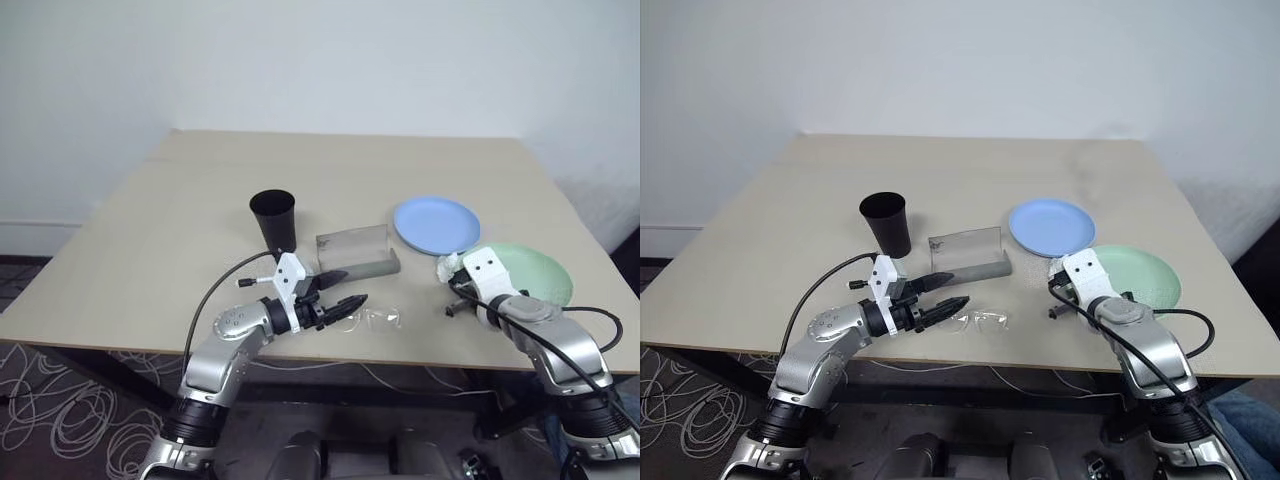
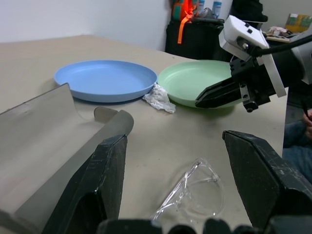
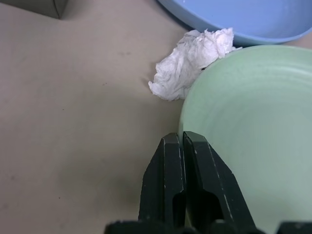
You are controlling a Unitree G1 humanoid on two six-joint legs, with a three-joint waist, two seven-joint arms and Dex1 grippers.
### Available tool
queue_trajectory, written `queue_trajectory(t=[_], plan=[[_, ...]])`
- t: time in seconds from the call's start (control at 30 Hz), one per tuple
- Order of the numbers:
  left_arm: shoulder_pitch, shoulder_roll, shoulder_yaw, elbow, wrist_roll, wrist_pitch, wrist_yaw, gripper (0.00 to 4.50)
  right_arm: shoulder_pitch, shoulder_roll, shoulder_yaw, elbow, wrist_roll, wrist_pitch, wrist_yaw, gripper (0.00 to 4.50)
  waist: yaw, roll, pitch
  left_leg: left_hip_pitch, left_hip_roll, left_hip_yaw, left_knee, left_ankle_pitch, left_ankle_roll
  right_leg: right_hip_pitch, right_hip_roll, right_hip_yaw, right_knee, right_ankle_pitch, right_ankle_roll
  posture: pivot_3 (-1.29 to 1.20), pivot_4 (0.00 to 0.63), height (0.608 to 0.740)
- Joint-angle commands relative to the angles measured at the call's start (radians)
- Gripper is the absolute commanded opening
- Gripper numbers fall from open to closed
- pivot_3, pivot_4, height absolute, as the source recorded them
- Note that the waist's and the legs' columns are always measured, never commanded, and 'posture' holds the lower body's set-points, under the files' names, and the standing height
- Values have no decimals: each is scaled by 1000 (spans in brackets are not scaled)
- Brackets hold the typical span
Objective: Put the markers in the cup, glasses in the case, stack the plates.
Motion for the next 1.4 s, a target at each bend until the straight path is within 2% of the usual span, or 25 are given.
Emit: queue_trajectory(t=[0.03, 0.23, 0.37, 0.53, 0.73, 0.97, 1.17, 1.27, 1.37, 1.4], plan=[[-8, 1, 8, -26, 2, -21, 3, 3329, -37, -24, -30, 24, -61, 18, -51, 28, 0, 0, 0, 0, 0, 0, 0, 0, 0, 0, 0, 0, 0, 0, 0, 0, 0, 740], [-10, 0, 5, -20, 3, -25, 1, 3329, -95, -45, -37, 121, -136, -47, -101, 28, 0, 0, 0, -1, 0, 0, 1, 0, 0, 0, 0, 0, 0, 0, 0, 0, 0, 740], [-21, -4, 3, -11, 7, -27, 0, 3329, -158, -51, -22, 218, -160, -158, -85, 28, -3, 0, 0, -1, 0, 1, 0, 0, 0, -1, 0, 1, 3, 1, 0, 0, 0, 740], [-34, -9, 5, 1, 12, -28, -5, 3329, -246, -26, -20, 367, -127, -355, 8, 28, -3, 0, 0, 0, 0, 1, -3, 3, 4, -1, 0, 1, 2, 3, 1, 0, 0, 740], [-43, -9, 9, 11, 14, -33, -6, 3329, -378, 32, -2, 616, -86, -667, 195, 28, -9, 0, 0, 2, 0, 2, -3, 3, 5, 1, 1, 2, 2, 3, 2, 0, 0, 740], [-48, -7, 10, 12, 17, -36, -3, 3329, -547, 113, 35, 983, -120, -941, 317, 28, -10, 0, 0, 3, -1, 2, -3, 3, 5, 2, 1, 2, 3, 4, 2, 0, 0, 740], [-47, -4, 14, 9, 20, -42, 4, 3329, -651, 165, 34, 1224, -149, -1106, 351, 28, -9, 1, 0, 4, 0, 2, -3, 3, 5, 1, 2, 3, 5, 4, 2, 0, 0, 740], [-42, -3, 16, 2, 19, -42, 8, 3329, -678, 178, 17, 1289, -145, -1149, 366, 724, -10, 1, 0, 4, -1, 2, -3, 3, 5, 1, 2, 3, 6, 4, 2, 0, 0, 740], [-36, 0, 17, -4, 18, -41, 11, 3329, -686, 178, 7, 1308, -148, -1182, 355, 1737, -10, 1, 0, 5, -1, 2, -3, 3, 4, 1, 2, 4, 7, 5, 2, 0, 0, 740], [-35, 0, 17, -5, 18, -41, 12, 3329, -686, 176, 4, 1307, -148, -1191, 352, 1737, -10, 1, 0, 5, -1, 2, -3, 3, 4, 0, 3, 4, 8, 5, 2, 0, 0, 740]])
